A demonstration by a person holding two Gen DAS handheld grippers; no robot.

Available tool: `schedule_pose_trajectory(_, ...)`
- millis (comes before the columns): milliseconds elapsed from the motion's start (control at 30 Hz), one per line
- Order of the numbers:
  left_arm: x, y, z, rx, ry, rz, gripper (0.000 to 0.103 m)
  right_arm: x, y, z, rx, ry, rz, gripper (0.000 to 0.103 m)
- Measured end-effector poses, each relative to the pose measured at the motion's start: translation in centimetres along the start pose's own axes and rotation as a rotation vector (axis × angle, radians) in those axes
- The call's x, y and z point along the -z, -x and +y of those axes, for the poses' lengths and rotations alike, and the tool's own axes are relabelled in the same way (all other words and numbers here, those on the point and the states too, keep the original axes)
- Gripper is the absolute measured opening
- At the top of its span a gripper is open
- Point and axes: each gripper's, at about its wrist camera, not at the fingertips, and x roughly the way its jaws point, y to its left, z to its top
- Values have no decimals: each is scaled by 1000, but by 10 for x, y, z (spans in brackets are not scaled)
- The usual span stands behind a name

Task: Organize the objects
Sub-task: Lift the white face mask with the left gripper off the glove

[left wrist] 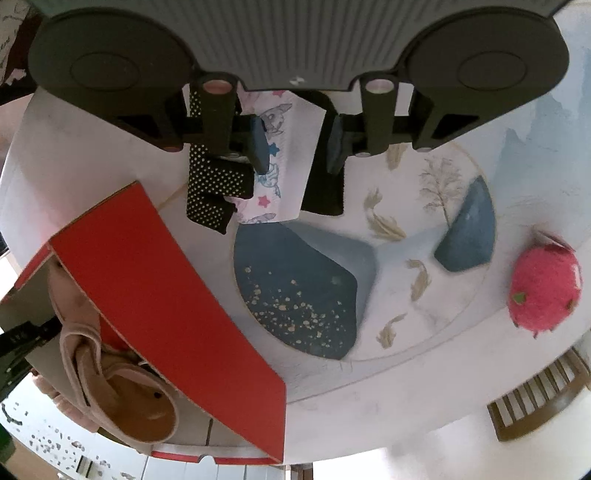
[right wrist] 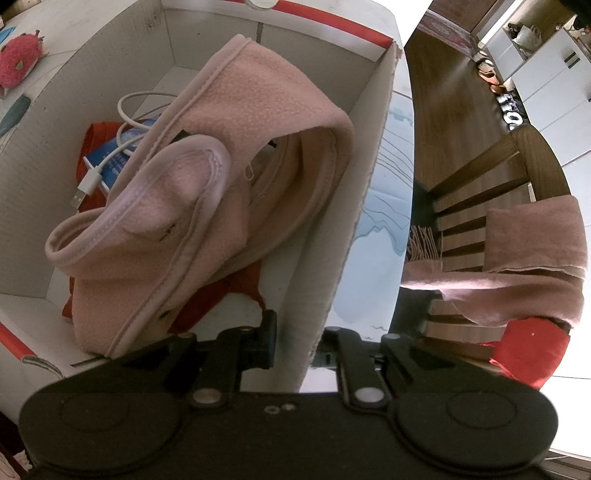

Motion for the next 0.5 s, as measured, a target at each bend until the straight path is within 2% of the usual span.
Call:
schedule_pose_trajectory(200, 4, -14, 1, 5, -1, 43, 31, 0, 0, 0, -2, -3, 0, 13)
schedule_pose_trajectory(267, 4, -14, 5, 20, 31, 41, 27, 0, -1, 0, -3, -4, 0, 13)
schedule_pose_trajectory(400, 4, -12, 4, 4, 35, 41, 6, -1, -1, 0, -2, -4, 2, 13)
schedule_pose_trajectory(500, 4, -4, 0, 8, 27, 22, 1, -1, -1, 0, -4, -7, 2, 12)
